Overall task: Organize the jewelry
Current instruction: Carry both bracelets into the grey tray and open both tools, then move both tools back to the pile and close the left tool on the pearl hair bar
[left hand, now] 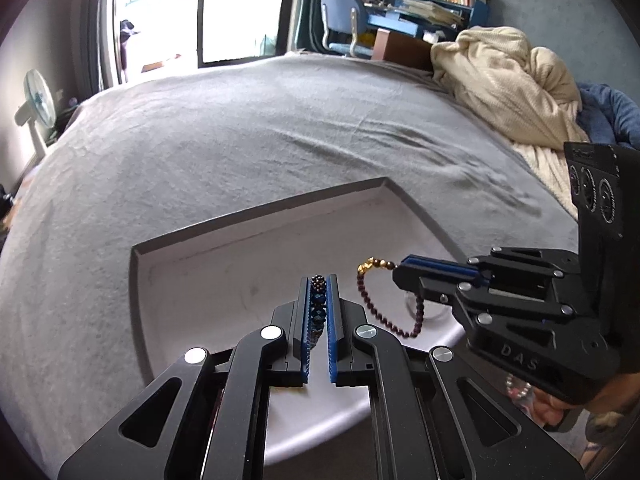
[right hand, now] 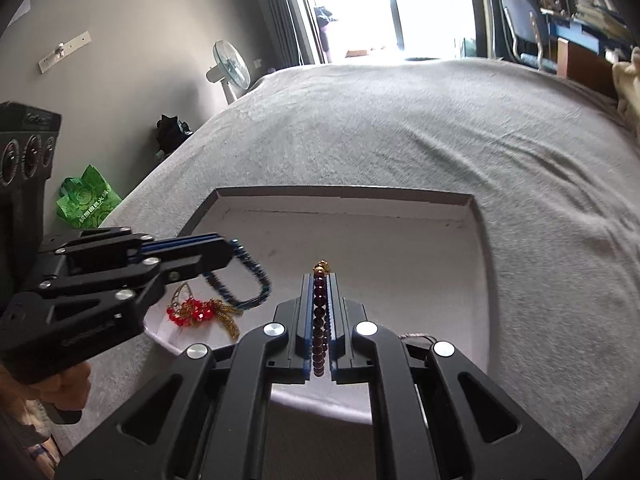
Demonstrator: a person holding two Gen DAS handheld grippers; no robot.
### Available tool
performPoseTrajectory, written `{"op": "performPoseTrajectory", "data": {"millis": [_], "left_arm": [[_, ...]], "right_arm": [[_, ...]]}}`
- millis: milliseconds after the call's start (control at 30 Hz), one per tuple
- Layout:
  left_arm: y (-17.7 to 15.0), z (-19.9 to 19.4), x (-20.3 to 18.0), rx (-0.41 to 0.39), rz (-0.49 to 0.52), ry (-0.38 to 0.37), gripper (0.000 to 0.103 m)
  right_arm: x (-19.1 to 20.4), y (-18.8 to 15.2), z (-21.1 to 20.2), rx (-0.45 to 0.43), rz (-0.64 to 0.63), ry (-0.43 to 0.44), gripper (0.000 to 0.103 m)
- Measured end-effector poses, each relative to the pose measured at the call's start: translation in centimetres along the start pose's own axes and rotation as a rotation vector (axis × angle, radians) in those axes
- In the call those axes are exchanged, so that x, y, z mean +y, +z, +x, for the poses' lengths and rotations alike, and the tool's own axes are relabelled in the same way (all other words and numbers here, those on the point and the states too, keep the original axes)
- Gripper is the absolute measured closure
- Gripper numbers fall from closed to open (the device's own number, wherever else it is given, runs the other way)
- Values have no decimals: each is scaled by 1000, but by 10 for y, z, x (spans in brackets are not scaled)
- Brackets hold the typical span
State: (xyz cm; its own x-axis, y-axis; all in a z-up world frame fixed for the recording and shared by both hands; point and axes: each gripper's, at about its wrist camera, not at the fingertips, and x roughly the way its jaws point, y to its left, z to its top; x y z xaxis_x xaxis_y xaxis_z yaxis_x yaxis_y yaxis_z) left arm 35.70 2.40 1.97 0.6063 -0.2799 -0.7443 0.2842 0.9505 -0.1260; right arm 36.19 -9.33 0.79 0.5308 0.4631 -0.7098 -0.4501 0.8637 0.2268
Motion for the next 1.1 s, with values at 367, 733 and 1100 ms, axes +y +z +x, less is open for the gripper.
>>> {"op": "performPoseTrajectory", "data": {"millis": [367,733,1100], "left_arm": [[2,32,65,60,-117,66,96],[-8,22,75,57,-108,128,57],[-14,-42,62,-47,-117,137,38]], "right_arm": [[-66,3,24,13,119,-87,97],[-74,3,7,-19,127,-115,82],[-69,-10,-36,-60,148,-123,70]]}}
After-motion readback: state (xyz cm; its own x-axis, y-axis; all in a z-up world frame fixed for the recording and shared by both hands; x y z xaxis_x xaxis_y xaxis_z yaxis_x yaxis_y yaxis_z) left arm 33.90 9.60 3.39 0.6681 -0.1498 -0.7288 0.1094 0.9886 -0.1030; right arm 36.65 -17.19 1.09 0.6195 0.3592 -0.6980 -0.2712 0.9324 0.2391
